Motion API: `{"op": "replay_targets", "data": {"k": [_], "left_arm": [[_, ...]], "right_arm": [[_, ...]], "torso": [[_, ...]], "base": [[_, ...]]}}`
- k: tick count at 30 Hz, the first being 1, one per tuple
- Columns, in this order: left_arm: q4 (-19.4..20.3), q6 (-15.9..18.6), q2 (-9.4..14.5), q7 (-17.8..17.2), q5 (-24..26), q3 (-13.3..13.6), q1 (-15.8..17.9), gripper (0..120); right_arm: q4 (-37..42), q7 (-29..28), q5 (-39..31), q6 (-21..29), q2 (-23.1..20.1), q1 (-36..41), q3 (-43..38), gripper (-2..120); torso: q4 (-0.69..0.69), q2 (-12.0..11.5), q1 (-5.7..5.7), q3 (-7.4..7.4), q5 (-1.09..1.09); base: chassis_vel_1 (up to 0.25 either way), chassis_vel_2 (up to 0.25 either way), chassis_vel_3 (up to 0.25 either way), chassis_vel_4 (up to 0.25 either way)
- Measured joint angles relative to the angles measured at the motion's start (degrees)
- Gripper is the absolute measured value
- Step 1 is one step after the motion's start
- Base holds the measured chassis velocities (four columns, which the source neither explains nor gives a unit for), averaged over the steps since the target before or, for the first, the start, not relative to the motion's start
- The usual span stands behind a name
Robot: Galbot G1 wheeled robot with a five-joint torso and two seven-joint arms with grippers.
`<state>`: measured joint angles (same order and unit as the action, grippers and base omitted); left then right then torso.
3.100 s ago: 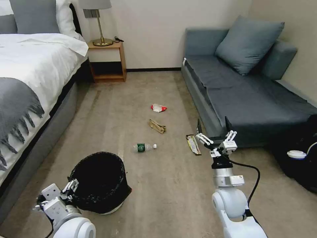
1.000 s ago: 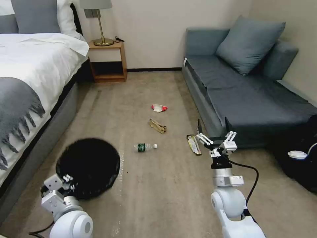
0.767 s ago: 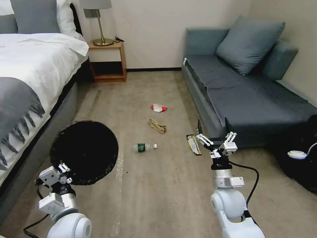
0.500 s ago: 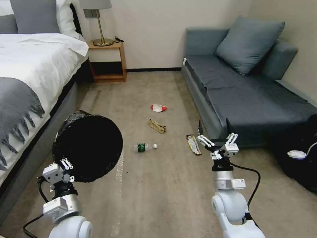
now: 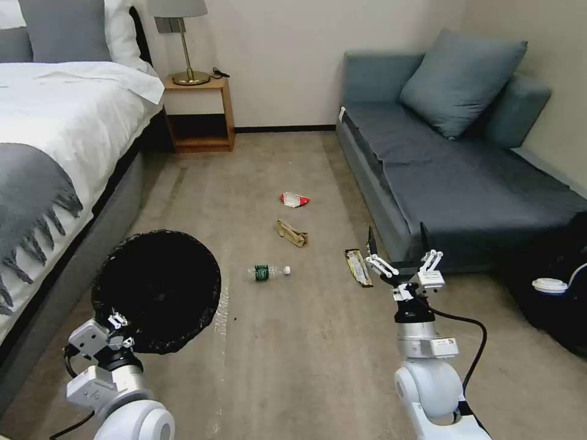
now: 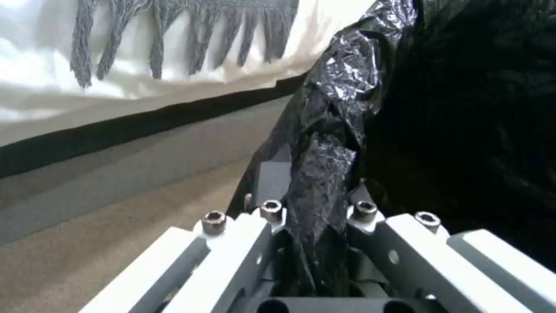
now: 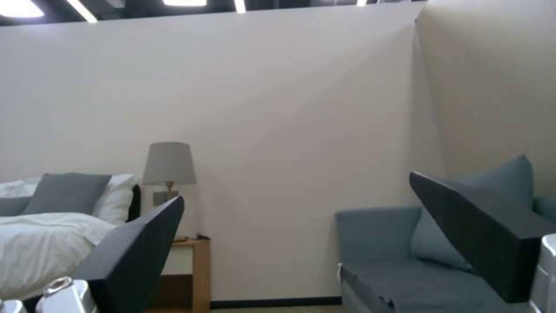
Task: Pick up the trash bin, then pick up the garbage on the floor and place it into the trash bin.
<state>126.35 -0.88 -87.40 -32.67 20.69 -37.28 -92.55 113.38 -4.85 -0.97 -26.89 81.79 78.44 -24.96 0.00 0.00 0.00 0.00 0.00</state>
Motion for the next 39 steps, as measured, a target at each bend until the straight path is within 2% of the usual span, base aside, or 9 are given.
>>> {"op": "replay_targets", "data": {"k": [21,39], "left_arm": [[-0.6,0.4,-0.2,-0.2,0.4,-0.1,0.6,0],[-0.9,0.7,-0.2,-0.5,1.5,-0.2,0.9,0]], "right_arm": [[-2.3,-0.2,1.4,-0.2,0.3,-1.1,-0.1,100],[-2.6,-0.1,1.4,-0.2,0.3,-1.5,-0.1,100]], "torso": [[0.00,0.0,0.00,0.00,0.00],[0.00,0.0,0.00,0.00,0.00]], "base": [[-0.005,0.003,0.004,-0.006],[-0.080,0.073,0.083,-0.081]]}}
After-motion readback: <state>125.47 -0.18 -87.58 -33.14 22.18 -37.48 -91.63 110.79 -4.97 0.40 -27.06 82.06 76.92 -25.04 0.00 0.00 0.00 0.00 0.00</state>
